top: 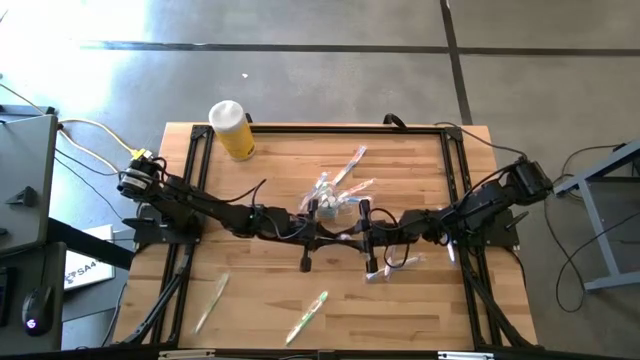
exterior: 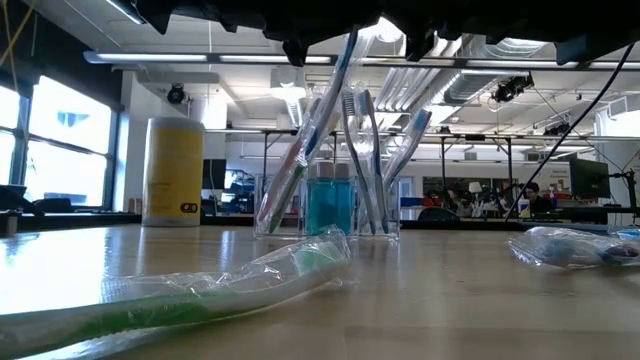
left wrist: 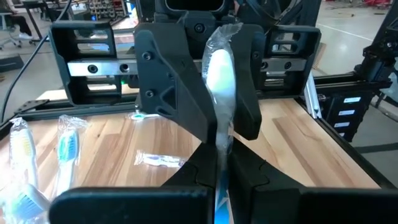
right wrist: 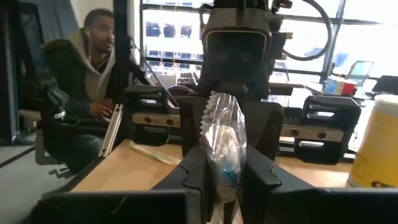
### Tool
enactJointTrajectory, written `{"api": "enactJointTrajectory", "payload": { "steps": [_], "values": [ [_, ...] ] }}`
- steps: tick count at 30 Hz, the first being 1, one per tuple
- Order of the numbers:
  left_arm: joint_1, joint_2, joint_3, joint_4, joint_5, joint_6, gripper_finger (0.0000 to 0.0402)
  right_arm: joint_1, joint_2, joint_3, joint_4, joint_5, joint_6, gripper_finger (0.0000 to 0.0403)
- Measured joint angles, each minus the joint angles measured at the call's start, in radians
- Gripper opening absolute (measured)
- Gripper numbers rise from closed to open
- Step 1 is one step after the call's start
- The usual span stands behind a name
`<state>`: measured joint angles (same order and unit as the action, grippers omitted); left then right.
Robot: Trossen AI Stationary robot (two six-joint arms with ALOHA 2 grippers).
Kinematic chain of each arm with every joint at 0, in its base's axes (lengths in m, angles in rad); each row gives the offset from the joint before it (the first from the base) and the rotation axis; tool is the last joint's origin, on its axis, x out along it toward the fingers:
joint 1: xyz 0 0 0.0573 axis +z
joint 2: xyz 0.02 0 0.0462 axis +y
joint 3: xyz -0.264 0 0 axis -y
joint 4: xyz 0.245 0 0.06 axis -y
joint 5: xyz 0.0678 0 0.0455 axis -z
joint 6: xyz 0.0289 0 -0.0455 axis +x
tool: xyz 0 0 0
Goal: Pick & Place toothbrushing station
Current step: Put the blue toothbrush into the transparent organizer
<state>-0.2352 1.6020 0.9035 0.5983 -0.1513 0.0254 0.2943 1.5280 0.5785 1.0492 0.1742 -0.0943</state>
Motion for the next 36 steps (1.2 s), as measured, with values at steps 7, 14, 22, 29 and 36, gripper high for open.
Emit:
{"api": "enactJointTrajectory", "payload": {
  "steps": [7, 14, 22, 29, 36],
  "values": [
    [0.000, 0.000, 0.002, -0.016, 0.000, 0.042, 0.0033, 0.000, 0.001, 0.000, -0.001, -0.010, -0.011, 0.0041],
    [0.000, 0.000, 0.001, -0.045, 0.001, 0.050, 0.0113, 0.000, 0.001, 0.000, -0.001, -0.015, -0.015, 0.0041],
    [0.000, -0.002, 0.001, -0.106, 0.004, -0.008, 0.0175, 0.027, -0.036, 0.000, -0.116, 0.093, -0.036, 0.0041],
    [0.006, -0.061, 0.000, -0.310, -0.051, -0.084, 0.0181, 0.110, -0.175, 0.000, -0.345, 0.255, -0.032, 0.0041],
    [0.006, -0.146, 0.000, -0.531, -0.083, -0.155, 0.0182, 0.147, -0.313, 0.000, -0.568, 0.497, 0.088, 0.0041]
  ]
}}
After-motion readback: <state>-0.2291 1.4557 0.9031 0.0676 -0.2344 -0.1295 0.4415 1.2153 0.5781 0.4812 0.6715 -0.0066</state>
